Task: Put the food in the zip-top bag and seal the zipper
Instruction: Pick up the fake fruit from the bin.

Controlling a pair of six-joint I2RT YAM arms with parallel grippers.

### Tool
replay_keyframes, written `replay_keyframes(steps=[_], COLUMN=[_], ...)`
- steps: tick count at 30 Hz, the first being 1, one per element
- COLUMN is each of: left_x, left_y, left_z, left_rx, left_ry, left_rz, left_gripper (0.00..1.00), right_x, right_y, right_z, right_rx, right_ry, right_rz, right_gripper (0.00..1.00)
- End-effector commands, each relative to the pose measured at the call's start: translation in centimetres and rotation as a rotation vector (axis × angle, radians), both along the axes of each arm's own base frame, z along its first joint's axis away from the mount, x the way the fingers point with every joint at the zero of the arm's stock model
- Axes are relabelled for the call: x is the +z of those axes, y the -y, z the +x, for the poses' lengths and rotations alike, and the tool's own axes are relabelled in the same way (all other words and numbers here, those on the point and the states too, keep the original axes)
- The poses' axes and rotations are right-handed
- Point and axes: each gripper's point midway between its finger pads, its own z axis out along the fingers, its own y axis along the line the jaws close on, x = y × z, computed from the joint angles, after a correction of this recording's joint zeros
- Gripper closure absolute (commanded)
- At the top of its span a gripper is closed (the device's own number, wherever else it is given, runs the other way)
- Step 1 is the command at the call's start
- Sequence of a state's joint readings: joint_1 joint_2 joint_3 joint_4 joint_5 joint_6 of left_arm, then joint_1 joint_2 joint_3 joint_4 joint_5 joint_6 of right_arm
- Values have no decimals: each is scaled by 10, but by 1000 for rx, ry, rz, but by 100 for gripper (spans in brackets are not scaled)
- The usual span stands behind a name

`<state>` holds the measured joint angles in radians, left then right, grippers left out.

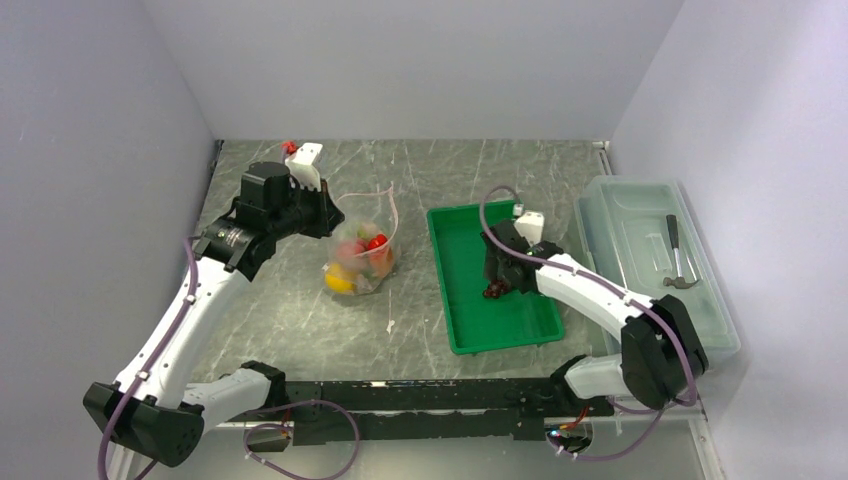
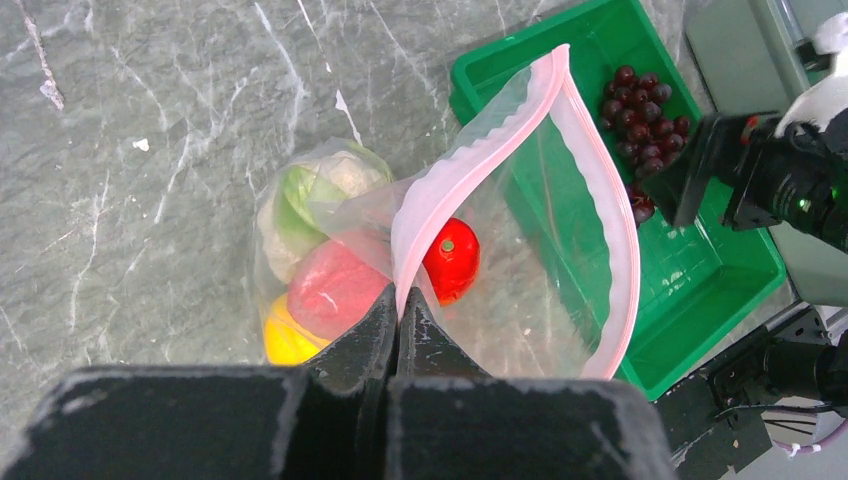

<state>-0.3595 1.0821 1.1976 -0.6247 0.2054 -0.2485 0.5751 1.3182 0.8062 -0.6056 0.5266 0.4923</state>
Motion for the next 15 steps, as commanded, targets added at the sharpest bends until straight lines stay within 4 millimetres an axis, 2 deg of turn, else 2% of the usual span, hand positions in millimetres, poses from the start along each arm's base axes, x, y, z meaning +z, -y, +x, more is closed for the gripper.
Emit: replay_keyframes(steps=[1, 8, 15], left_x=[5, 7, 9], left_y=[2, 2, 2], left_z=[3, 2, 1], left_rx=[-13, -16, -18], left_ry=[30, 34, 40], left_rz=[2, -1, -2], left_gripper=[100, 100, 100], right_x=[18, 11, 5], right_y=[0, -7, -6], right_z=[37, 52, 59], right_rx=[-629, -647, -638], right_ry=[312, 293, 281], right_rz=[348, 405, 394], right_gripper=[1, 1, 0])
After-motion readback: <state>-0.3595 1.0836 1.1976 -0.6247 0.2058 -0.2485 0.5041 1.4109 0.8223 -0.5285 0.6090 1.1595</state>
